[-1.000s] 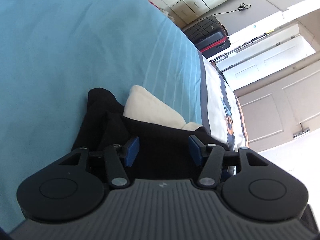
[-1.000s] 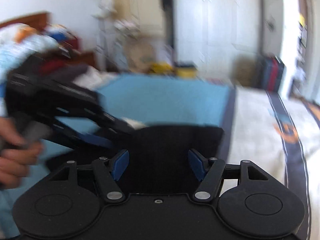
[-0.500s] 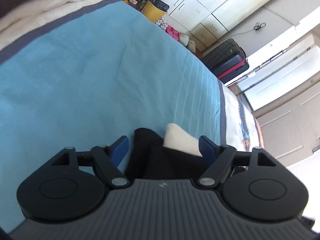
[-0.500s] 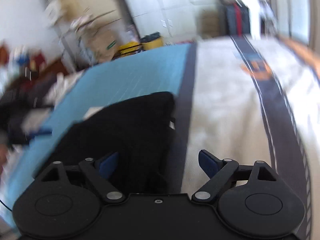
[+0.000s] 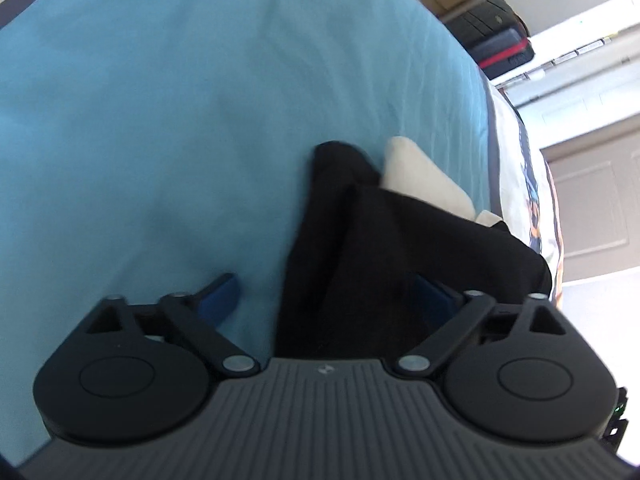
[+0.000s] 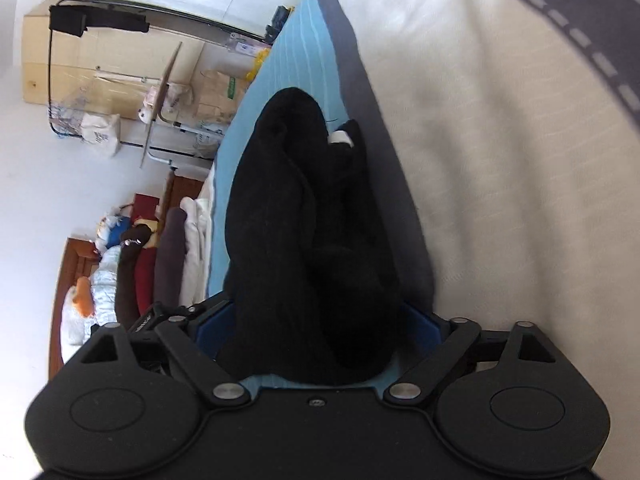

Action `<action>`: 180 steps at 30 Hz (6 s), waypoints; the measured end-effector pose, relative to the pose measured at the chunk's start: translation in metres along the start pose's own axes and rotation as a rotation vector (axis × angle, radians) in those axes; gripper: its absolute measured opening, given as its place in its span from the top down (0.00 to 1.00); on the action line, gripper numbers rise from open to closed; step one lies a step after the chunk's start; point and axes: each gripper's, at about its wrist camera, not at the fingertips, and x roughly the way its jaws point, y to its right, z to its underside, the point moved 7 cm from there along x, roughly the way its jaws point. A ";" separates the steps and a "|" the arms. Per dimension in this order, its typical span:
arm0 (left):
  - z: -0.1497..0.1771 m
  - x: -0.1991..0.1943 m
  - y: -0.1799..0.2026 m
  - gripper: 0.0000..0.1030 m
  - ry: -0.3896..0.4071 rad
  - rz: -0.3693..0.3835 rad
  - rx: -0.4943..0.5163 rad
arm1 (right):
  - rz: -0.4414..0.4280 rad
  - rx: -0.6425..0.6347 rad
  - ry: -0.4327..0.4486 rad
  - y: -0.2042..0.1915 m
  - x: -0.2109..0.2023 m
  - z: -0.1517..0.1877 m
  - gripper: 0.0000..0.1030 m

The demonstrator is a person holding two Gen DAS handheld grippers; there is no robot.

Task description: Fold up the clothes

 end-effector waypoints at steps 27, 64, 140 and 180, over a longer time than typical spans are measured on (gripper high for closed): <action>-0.001 -0.085 0.018 0.77 0.273 0.089 0.005 | 0.081 -0.556 0.214 -0.071 -0.005 0.010 0.66; -0.147 -0.336 -0.226 0.74 1.166 -0.089 -0.374 | -0.436 -1.467 0.024 -0.491 0.307 0.041 0.67; -0.160 -0.294 -0.199 0.61 0.989 -0.185 -0.291 | -0.170 -1.280 -0.067 -0.415 0.398 0.018 0.39; 0.008 -0.236 0.057 0.04 0.639 -0.623 0.267 | 0.240 -0.973 0.164 -0.262 0.045 0.007 0.14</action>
